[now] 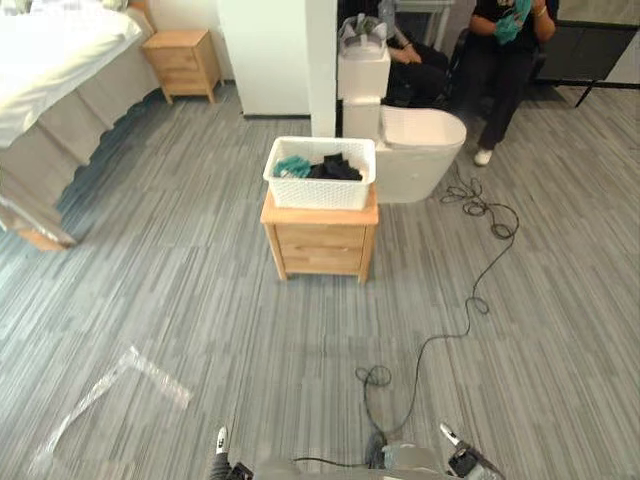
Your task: Pick up the laundry basket with both hands and put the clothes into the washing machine.
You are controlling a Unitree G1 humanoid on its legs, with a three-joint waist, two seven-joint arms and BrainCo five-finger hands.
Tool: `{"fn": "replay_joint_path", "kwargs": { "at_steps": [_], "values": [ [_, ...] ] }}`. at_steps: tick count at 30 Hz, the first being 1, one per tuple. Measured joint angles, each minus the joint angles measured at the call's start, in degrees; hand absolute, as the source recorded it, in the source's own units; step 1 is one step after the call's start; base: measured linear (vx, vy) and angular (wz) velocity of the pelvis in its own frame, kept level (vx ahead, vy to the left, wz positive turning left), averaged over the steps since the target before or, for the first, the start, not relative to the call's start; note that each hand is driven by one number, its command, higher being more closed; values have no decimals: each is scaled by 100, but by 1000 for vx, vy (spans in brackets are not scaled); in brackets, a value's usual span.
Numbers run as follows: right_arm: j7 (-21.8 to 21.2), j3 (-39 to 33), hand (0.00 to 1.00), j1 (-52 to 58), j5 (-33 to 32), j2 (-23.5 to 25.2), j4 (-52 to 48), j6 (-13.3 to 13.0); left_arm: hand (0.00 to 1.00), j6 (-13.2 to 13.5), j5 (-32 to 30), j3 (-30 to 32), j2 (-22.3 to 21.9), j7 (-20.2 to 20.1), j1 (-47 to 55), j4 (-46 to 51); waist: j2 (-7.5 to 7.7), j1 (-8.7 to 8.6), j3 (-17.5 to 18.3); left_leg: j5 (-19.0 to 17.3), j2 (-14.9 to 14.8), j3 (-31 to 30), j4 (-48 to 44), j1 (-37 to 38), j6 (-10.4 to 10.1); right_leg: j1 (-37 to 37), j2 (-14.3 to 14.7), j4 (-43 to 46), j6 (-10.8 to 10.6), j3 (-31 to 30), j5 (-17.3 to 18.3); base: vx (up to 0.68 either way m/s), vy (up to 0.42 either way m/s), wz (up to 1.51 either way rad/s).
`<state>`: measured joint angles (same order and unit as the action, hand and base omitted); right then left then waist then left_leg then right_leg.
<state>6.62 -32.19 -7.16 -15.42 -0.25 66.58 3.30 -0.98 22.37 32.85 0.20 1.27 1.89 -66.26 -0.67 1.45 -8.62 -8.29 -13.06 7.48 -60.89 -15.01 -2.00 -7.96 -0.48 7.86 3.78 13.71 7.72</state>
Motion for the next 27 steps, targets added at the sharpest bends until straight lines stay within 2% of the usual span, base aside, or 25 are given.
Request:
{"fn": "replay_joint_path", "kwargs": {
  "at_steps": [2, 3, 4, 5, 6, 7, 8, 9, 10, 11, 12, 13, 14, 15, 16, 17, 18, 19, 22, 23, 24, 25, 27],
  "values": [
    [17, 1, 0, -319, -70, 91, 28, -64, 0, 34, 191, -130, 39, 30, -3, 21, 95, 110, -121, -95, 195, 414, 1615, -110, -3, -354, -144, -160, -70, -160, 20, 473, -11, -66],
    [80, 43, 0, -450, -89, 145, -11, -79, 0, 42, 238, -125, 3, 50, 50, 45, 155, 121, -130, 3, 369, 693, 3431, 24, -70, -609, -280, -231, -292, -200, 110, 440, 47, -62],
    [94, 210, 0, -459, -89, 166, -93, -101, 0, 60, 239, -115, -56, 77, 134, 111, 156, 134, -103, 109, 413, 762, 4434, 108, -143, -743, -321, -310, -468, -209, 285, 536, 115, -63],
    [96, 382, 0, -458, -89, 169, -147, -125, 0, 88, 239, -115, -96, 101, 186, 151, 130, 152, -89, 144, 402, 710, 4889, 73, -164, -840, -331, -367, -551, -211, 469, 471, 205, -65],
    [93, 646, 0, -370, -71, 117, -176, -193, 0, 148, 234, -102, -130, 161, 226, 139, -11, 184, 4, 147, 351, 481, 5203, -136, -152, -951, -296, -346, -677, -250, 806, 624, 345, -59],
    [97, 630, 0, -279, -41, 126, -170, -186, 0, 141, 230, -103, -107, 160, 202, 135, 117, 253, 27, 602, 469, 376, 4968, -177, -14, -1045, -462, -243, -708, -325, 1016, 565, 336, -53],
    [111, 611, 0, -204, -18, 180, -149, -173, 0, 146, 225, -114, -48, 157, 213, 130, 203, 266, 113, 764, 619, 390, 4870, -163, 10, -1084, -611, -154, -727, -425, 1075, 660, 338, -34],
    [112, 616, 0, -54, -2, 263, -115, -173, 0, 151, 212, -137, 26, 161, 320, 142, 387, 264, 268, 1044, 738, 531, 4865, -78, 242, -955, -811, 287, -668, -677, 1026, 554, 256, -31],
    [99, 488, 0, 69, 23, 337, -52, -175, 0, 155, 168, -197, 111, 155, 314, 130, 509, 254, 336, 1205, 870, 707, 4869, 128, 280, -730, -1023, 983, -779, -934, 809, 671, 340, -17],
    [91, 367, 0, 110, 25, 383, 14, -163, 0, 147, 164, -269, 188, 153, 314, 96, 598, 225, 348, 1132, 1000, 724, 4876, 262, 350, -639, -1131, 1355, -724, -1033, 665, 497, 284, 5],
    [85, 99, 0, 173, 28, 415, 84, -152, 0, 133, 160, -477, 276, 149, 270, 31, 623, 189, 345, 1035, 1128, 684, 4899, 502, 418, -515, -1194, 1963, -735, -1125, 269, 621, 338, 46],
    [72, -173, 0, 236, 37, 394, 232, -128, 0, 132, 156, -778, 337, 148, 136, -16, 568, 69, 336, 894, 1191, 561, 4921, 779, 530, -275, -1170, 2789, -875, -1234, -397, 691, 353, 68],
    [45, -354, 0, 270, 75, 368, 255, -63, 0, 133, 156, -1017, 374, 141, 25, -36, 486, -15, 282, 832, 1223, 453, 5006, 1073, 584, -32, -1165, 3577, -1015, -1263, -552, 640, 327, 68],
    [33, -410, 0, 257, 107, 349, 246, -60, 0, 133, 154, -1100, 386, 133, -33, -59, 455, -68, 263, 822, 1226, 406, 5074, 1238, 599, 110, -1159, 3876, -1034, -1213, -553, 543, 254, 40],
    [-11, -541, 0, 270, 208, 324, 222, -60, 0, 129, 153, -1266, 407, 130, -132, -74, 394, -59, 226, 818, 1215, 379, 5317, 1644, 591, 374, -1177, 4186, -946, -1063, -444, 356, 124, 14],
    [-43, -683, 0, 291, 221, 286, 221, -58, 0, 128, 133, -1375, 425, 127, -225, -80, 347, -80, 206, 782, 1186, 385, 5620, 2063, 535, 530, -1220, 4106, -799, -814, -119, 330, 93, 1],
    [-56, -775, 0, 310, 231, 268, 204, -57, 0, 101, 80, -1417, 477, 135, -294, -110, 322, -93, 219, 728, 1164, 427, 5786, 2212, 461, 616, -1233, 3970, -796, -698, 4, 240, 47, -10],
    [-63, -815, 0, 351, 253, 250, 163, -55, 0, 5, 13, -1516, 567, 135, -547, -192, 295, -94, 240, 638, 1165, 525, 6068, 2453, 427, 924, -1222, 3430, -895, -597, 238, 149, 6, -13],
    [-148, -427, 0, 357, 403, 185, 71, -51, 0, -23, -73, -1271, 567, 137, -761, -152, 231, -212, 285, 567, 1117, 634, 6180, 2521, 320, 1360, -999, 1990, -908, -554, 291, 165, -116, -30],
    [-143, -86, 0, 393, 477, 125, 89, -42, 0, 35, -69, -924, 449, 159, -749, -113, 258, -261, 308, 483, 1114, 752, 6179, 2541, 181, 1399, -857, 773, -610, -483, -294, 153, -169, -30],
    [-137, 31, 0, 440, 476, 126, 136, -44, 0, 26, -73, -789, 387, 163, -745, -116, 301, -258, 334, 446, 1134, 757, 6176, 2545, 130, 1394, -845, 549, -523, -458, -591, 280, -305, -15],
    [-103, 347, 0, 522, 482, 73, 253, -38, 0, 28, -153, -573, 161, 217, -706, -123, 319, -233, 378, 391, 1065, 708, 6186, 2621, 17, 1273, -770, 397, -709, -385, -758, 205, -217, 8],
    [-32, 648, 0, 526, 486, -90, 353, -34, 0, 16, -294, -526, -151, 279, -586, -141, 106, -222, 445, 349, 855, 686, 6189, 2637, -88, 1102, -562, 125, -644, -246, -753, 255, -248, 19]
  ]
}}
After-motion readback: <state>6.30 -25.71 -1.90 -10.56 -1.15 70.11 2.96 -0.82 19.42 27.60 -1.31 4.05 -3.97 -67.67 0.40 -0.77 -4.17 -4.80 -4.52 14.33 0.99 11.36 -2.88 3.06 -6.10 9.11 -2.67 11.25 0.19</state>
